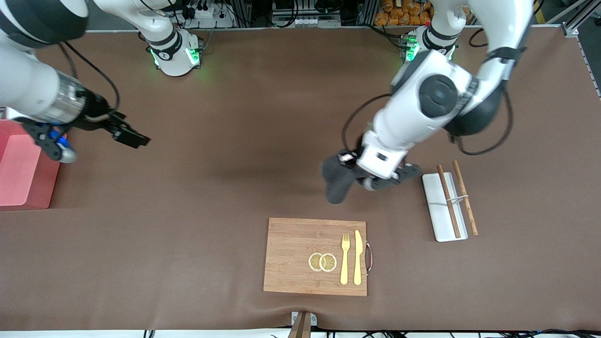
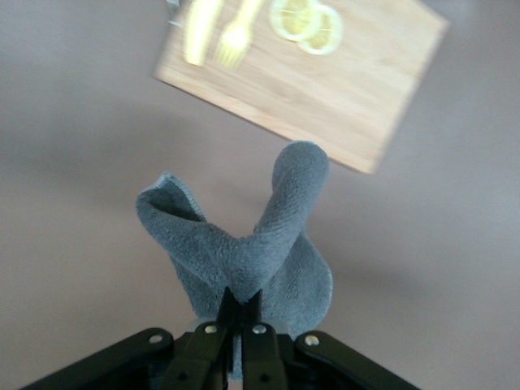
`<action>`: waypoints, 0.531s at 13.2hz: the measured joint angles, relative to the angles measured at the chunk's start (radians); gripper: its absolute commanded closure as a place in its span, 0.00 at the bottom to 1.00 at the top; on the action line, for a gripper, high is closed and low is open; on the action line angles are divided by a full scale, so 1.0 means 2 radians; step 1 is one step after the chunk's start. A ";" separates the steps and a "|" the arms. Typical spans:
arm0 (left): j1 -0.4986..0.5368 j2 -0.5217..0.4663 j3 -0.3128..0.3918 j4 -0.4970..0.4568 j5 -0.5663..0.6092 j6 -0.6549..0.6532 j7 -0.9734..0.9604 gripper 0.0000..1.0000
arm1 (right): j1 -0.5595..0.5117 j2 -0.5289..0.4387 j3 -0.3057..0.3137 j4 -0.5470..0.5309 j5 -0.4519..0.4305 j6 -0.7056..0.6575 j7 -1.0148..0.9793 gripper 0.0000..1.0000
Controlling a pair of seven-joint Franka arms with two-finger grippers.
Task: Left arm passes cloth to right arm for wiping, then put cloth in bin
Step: 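Lift the cloth with the left gripper while the right gripper approaches, then grasp the cloth with the right gripper beside the left gripper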
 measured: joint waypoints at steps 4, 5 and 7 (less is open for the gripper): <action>-0.079 0.026 0.001 0.021 0.000 0.098 -0.166 1.00 | 0.009 0.042 0.000 0.000 0.092 0.015 0.111 0.00; -0.095 0.034 0.001 0.024 0.000 0.127 -0.199 1.00 | 0.011 0.052 0.000 0.000 0.113 0.028 0.138 0.00; -0.121 0.050 0.002 0.027 0.000 0.174 -0.254 1.00 | 0.018 0.074 0.000 0.000 0.145 0.054 0.177 0.00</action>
